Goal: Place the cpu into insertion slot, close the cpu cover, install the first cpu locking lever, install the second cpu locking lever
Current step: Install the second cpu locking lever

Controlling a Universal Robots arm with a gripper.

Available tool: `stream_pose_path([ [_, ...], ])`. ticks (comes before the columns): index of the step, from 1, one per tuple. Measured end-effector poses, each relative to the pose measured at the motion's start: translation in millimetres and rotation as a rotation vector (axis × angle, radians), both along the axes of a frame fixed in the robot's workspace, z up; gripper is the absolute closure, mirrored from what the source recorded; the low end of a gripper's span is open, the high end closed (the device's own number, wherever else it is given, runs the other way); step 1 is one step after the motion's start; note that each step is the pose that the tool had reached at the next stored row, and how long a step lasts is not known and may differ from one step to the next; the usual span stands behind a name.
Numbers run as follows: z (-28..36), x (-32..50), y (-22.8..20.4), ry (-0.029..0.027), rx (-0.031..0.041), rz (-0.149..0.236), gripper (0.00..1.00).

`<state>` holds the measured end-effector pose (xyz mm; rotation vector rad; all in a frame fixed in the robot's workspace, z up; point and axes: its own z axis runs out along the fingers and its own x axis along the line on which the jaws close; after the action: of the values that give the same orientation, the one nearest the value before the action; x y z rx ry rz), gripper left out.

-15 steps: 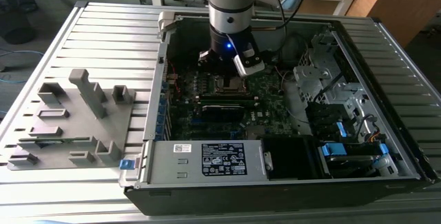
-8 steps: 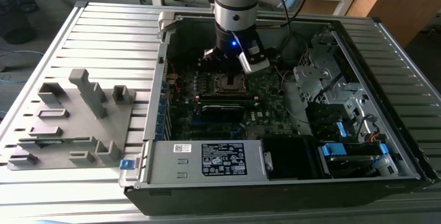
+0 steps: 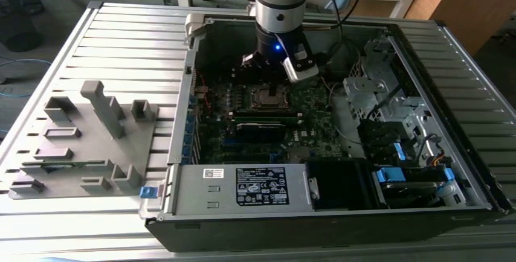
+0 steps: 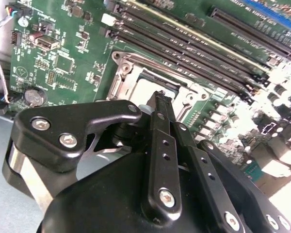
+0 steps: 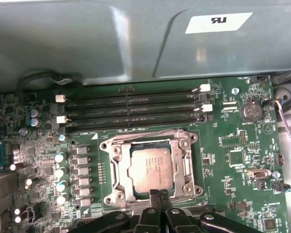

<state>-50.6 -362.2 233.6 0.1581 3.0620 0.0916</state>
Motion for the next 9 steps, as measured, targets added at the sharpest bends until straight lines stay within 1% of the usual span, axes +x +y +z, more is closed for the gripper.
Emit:
stream_pose_path([
  [3, 0.0, 2.1, 1.4, 0.0, 0.0, 0.0, 0.89],
  [7, 0.0, 2.8, 1.5, 0.0, 0.0, 0.0, 0.89],
  [9, 1.0, 2.9, 1.6, 0.0001, -0.0002, 0.0, 0.89],
])
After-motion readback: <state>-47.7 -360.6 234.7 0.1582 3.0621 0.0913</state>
